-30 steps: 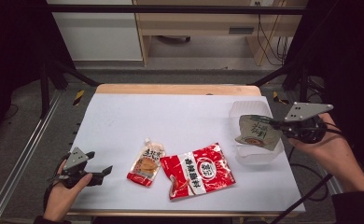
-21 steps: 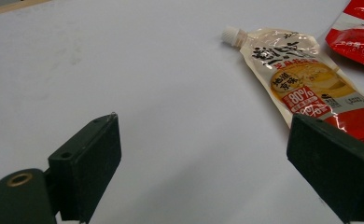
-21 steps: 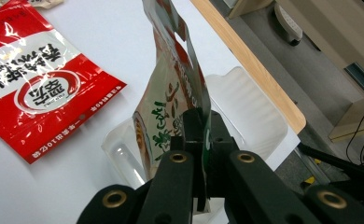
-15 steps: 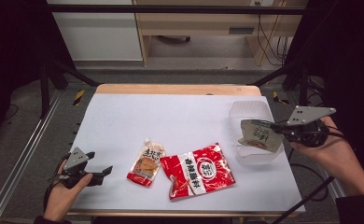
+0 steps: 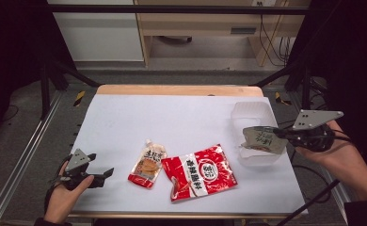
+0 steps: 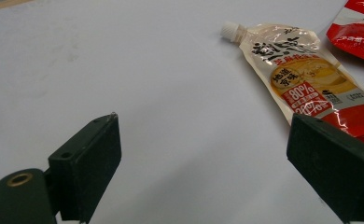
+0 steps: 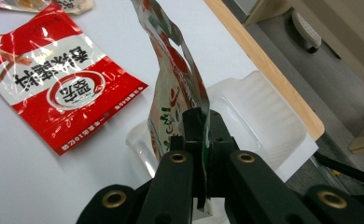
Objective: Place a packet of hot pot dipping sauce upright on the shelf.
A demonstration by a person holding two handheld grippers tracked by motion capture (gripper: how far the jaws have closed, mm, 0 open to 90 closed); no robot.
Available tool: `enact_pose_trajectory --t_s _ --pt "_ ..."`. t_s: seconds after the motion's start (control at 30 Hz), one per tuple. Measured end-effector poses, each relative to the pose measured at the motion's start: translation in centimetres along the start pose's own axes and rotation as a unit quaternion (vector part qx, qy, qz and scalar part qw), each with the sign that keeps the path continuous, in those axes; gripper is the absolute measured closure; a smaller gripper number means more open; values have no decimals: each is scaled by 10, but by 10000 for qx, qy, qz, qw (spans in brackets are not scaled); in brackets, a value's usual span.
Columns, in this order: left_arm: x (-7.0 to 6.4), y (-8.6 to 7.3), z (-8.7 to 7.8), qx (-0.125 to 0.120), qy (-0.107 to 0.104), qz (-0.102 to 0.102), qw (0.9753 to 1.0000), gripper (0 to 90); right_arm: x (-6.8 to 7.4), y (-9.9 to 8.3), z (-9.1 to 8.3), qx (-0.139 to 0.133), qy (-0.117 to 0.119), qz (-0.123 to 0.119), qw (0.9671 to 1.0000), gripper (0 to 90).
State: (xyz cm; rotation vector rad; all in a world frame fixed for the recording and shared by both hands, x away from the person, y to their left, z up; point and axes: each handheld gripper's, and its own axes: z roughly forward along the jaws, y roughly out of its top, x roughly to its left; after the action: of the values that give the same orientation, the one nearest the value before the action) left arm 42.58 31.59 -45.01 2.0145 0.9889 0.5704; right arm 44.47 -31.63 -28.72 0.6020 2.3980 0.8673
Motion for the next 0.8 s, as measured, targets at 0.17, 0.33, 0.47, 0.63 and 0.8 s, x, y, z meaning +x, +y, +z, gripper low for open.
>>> enact_pose_trajectory --t_s 0.17,0.33,0.47,0.63,0.8 --pt "0 0 0 21 -6 17 10000 99 -1 -2 0 -27 101 73 9999 900" --pt "0 0 0 8 5 -3 10000 99 -3 -2 -2 -66 86 121 9999 900" --pt "0 0 1 26 -4 22 10000 100 -3 -3 -4 -87 278 88 9995 900" --pt "0 0 1 32 18 24 10000 100 -5 -6 -4 -139 377 138 9991 900" --pt "0 0 2 67 7 48 10000 100 -8 -8 -1 -136 575 148 9981 900"
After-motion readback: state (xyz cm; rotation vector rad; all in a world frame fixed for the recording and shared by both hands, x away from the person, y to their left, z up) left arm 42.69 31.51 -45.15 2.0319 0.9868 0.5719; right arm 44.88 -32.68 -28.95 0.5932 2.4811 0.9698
